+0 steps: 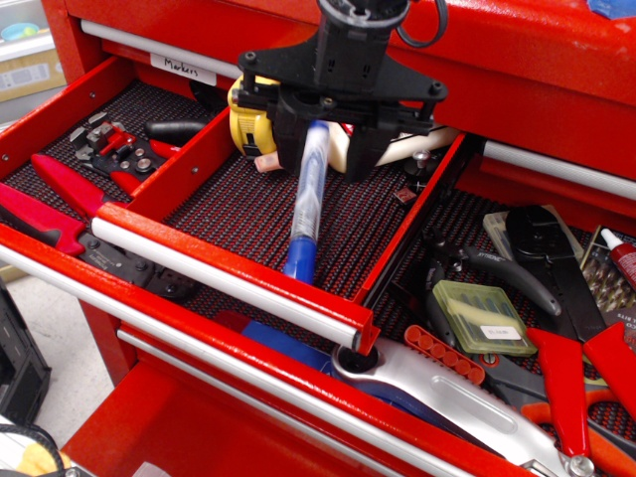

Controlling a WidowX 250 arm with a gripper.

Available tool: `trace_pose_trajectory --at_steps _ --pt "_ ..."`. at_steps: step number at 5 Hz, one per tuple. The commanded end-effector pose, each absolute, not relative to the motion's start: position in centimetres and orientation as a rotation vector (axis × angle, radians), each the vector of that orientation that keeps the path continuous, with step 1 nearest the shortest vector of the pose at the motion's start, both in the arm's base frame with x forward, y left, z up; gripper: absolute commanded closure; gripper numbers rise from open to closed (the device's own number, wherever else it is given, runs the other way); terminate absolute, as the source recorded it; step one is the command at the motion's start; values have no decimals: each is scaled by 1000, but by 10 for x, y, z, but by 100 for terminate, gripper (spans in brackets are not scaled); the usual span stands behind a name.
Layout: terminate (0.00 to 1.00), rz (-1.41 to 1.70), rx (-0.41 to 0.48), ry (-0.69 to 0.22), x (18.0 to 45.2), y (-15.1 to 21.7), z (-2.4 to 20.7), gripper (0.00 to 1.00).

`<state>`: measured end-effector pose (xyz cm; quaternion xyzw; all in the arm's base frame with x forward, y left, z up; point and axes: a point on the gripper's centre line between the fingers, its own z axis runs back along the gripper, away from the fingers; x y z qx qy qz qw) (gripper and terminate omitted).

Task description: Pick up blue pen and put into drawer

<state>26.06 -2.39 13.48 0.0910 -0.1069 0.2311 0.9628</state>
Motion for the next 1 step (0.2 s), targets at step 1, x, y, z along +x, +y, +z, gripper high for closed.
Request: trace_pose_trajectory --at_steps 1 --pt "100 456 171 -258 267 -22 153 0"
